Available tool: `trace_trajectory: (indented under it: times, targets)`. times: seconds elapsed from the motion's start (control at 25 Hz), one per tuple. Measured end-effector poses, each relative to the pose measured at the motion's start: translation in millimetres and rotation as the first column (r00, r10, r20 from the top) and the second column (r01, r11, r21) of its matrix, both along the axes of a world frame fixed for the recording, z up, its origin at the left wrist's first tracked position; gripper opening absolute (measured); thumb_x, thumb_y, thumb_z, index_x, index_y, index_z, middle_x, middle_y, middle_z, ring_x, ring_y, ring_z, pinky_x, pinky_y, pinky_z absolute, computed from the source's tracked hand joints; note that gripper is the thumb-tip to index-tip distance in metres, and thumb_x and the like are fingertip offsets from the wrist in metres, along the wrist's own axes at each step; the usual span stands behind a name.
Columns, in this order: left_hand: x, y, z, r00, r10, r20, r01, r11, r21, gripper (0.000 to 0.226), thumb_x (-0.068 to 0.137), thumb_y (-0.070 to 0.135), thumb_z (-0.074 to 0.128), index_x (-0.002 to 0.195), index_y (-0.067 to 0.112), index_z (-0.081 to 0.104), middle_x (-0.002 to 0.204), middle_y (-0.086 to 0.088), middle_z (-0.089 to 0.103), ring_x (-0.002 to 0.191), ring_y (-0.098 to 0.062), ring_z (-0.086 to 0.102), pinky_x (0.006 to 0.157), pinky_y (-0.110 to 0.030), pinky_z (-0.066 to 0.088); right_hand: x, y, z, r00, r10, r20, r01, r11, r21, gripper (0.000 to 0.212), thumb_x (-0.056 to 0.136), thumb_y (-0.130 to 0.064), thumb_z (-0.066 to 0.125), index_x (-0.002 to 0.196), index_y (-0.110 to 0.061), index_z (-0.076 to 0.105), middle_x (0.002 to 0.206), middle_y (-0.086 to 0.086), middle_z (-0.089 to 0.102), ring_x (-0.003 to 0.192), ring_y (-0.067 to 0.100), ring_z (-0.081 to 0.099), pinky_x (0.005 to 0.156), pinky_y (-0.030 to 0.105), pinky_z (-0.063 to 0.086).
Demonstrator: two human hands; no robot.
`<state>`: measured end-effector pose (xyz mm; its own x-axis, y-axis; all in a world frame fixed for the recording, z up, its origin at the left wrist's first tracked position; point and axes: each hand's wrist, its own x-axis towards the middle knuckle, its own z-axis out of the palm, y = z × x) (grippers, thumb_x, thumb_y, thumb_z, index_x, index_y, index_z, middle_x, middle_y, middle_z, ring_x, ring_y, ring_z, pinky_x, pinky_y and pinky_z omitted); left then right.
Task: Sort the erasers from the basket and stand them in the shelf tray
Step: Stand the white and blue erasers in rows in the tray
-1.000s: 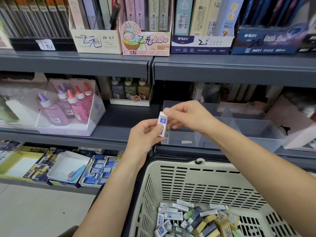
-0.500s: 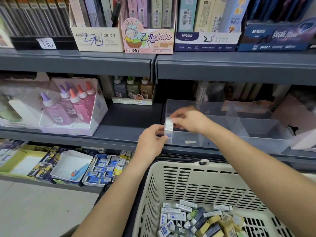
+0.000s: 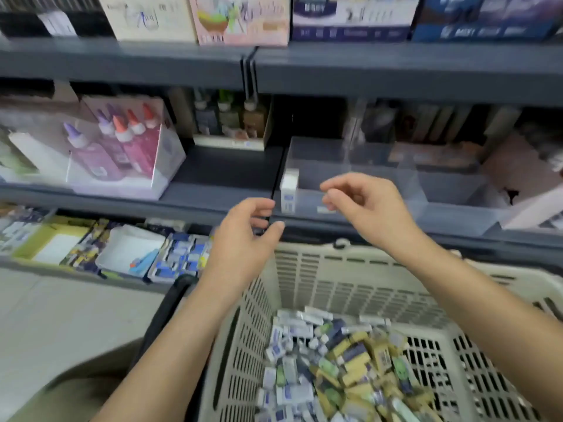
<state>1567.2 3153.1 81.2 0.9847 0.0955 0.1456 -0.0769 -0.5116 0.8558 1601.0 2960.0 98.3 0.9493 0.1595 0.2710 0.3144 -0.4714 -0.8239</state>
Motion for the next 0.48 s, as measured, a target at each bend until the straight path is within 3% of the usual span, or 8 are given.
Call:
trace_trajectory:
  times: [0.04,0.12,0.2,0.28,0.36,0.48]
  targets:
    - [-21.1,-2.2,-2.7,0.998,-0.049,-0.034,0.048,0.999,-0.022,0.027,0.08,0.015,0.069,0.099,0.031,0.058,0.097,0.013,0.061,0.08,-0.003,0.059,0.069,-0.006,0.043,-24.3,-5.5,-19.9,0.997,0.065,-0.04,-0.065,0.998,0.0,0.012,0.087,-0.033,0.054,0.086,-0.039,0.064,0.076,-0.019,0.069,0.074,-0.001,0.065,0.07,0.015,0.052]
    - [-49.8,-6.6,-11.0,0.975,-0.147,-0.167,0.146,0.989,-0.021,0.027,0.081,0.015,0.069,0.098,0.031,0.056,0.096,0.013,0.061,0.079,-0.002,0.058,0.073,-0.011,0.047,-61.7,-14.4,-69.2,0.965,0.191,-0.18,-0.223,0.959,-0.178,0.015,0.089,-0.035,0.053,0.094,-0.033,0.067,0.088,-0.014,0.07,0.081,0.0,0.064,0.074,0.018,0.051]
    - [-58.6,-11.4,-18.3,0.942,-0.172,-0.289,0.187,0.982,0.026,0.025,0.083,0.016,0.067,0.105,0.024,0.057,0.097,0.008,0.06,0.079,-0.005,0.058,0.08,-0.02,0.048,-84.1,-20.5,-124.3,0.902,0.25,-0.353,-0.39,0.823,-0.413,0.026,0.09,-0.033,0.055,0.114,-0.026,0.063,0.111,-0.006,0.067,0.098,0.008,0.062,0.085,0.021,0.048]
    - [-54.0,-13.1,-21.1,0.929,-0.159,-0.334,0.196,0.977,0.081,0.028,0.085,0.017,0.065,0.112,0.018,0.057,0.097,0.006,0.058,0.082,-0.008,0.057,0.083,-0.023,0.048,-93.1,-21.7,-168.6,0.842,0.271,-0.466,-0.52,0.635,-0.571,0.046,0.09,-0.045,0.052,0.133,-0.027,0.048,0.138,-0.002,0.049,0.124,0.014,0.047,0.101,0.027,0.036]
    - [-50.9,-14.5,-23.0,0.918,-0.155,-0.364,0.21,0.971,0.116,0.03,0.085,0.017,0.065,0.114,0.013,0.057,0.099,0.002,0.059,0.086,-0.012,0.058,0.083,-0.023,0.047,-97.9,-23.2,-194.3,0.832,0.3,-0.468,-0.555,0.494,-0.67,0.056,0.089,-0.06,0.04,0.139,-0.037,0.035,0.15,-0.005,0.029,0.139,0.015,0.022,0.11,0.036,0.021]
    - [-52.1,-15.7,-26.0,0.895,-0.169,-0.412,0.253,0.954,0.158,0.03,0.085,0.02,0.066,0.114,0.014,0.058,0.103,-0.001,0.061,0.091,-0.013,0.06,0.084,-0.023,0.047,-103.4,-40.5,-202.7,0.846,0.329,-0.419,-0.531,0.457,-0.714,0.048,0.088,-0.062,0.037,0.133,-0.046,0.035,0.148,-0.01,0.026,0.138,0.017,0.018,0.107,0.041,0.021]
